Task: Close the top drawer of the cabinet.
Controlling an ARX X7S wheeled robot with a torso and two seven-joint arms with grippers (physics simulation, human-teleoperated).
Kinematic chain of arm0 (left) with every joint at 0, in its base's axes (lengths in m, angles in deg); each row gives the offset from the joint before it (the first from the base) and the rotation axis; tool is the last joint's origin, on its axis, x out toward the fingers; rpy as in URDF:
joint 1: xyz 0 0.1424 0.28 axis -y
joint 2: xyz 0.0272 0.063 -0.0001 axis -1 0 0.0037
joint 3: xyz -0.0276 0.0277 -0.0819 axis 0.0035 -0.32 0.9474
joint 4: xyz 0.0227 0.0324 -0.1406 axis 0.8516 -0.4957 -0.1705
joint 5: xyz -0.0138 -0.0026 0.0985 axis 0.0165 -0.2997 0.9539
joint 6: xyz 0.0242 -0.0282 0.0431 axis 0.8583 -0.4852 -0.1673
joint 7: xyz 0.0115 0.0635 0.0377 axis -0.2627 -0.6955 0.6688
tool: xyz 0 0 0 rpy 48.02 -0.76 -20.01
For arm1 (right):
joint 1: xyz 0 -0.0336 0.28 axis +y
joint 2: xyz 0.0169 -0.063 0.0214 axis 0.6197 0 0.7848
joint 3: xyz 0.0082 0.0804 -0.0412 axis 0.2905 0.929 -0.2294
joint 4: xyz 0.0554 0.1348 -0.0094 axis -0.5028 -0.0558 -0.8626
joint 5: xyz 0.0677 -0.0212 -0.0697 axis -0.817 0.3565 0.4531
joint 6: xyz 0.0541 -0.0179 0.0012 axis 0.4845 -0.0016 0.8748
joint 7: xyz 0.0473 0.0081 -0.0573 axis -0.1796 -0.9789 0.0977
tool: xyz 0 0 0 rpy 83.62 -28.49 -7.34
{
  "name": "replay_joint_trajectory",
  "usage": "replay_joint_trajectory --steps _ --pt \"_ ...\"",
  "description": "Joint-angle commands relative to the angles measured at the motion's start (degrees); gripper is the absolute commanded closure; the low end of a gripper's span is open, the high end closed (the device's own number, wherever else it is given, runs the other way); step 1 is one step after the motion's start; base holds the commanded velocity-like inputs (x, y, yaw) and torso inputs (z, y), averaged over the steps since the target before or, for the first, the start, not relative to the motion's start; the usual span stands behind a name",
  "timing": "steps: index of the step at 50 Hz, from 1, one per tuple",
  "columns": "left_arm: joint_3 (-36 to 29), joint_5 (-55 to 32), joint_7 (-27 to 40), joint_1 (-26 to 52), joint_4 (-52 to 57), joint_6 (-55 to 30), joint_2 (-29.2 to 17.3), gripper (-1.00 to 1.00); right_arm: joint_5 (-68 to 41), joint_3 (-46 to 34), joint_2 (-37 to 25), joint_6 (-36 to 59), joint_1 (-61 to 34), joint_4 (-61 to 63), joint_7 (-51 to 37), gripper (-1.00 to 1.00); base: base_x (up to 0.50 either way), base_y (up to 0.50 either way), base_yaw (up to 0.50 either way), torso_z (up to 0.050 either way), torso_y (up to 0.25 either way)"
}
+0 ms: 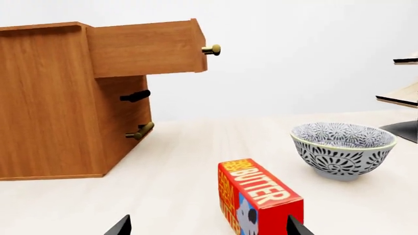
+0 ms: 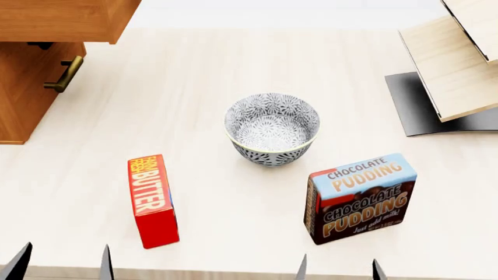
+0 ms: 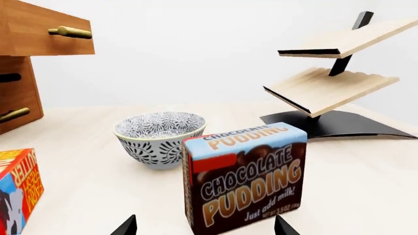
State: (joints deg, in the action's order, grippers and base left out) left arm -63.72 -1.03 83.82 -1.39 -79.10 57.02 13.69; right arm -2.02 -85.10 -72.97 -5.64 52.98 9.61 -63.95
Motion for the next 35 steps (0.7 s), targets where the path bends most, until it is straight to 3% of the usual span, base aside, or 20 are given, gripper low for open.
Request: replay_joint_trajectory --steps 1,9,21,35 --pt "-0.6 -0.1 1.5 -0.7 9.5 -3.7 -1.1 -1.00 -1.8 -0.5 -1.6 6.2 0.5 12.5 -1.7 -1.00 0.00 0.00 0.00 0.000 0.000" --pt "0.0 1.4 2.8 -0.9 22.9 -10.2 -3.0 -1.00 -2.9 -1.1 -3.1 14.5 -0.1 26.4 -3.3 -1.00 0.00 0.00 0.00 0.000 0.000" --pt "0.0 1.5 2.7 1.7 45.6 -26.9 -4.3 -1.00 -5.3 -1.9 -5.0 28.2 -3.4 45.4 -5.9 -1.00 0.00 0.00 0.00 0.000 0.000" --pt "0.0 1.7 4.0 1.5 46.3 -26.1 -5.5 -1.00 -4.3 -3.5 -6.1 31.0 -4.4 46.8 -7.9 -1.00 0.00 0.00 0.00 0.000 0.000"
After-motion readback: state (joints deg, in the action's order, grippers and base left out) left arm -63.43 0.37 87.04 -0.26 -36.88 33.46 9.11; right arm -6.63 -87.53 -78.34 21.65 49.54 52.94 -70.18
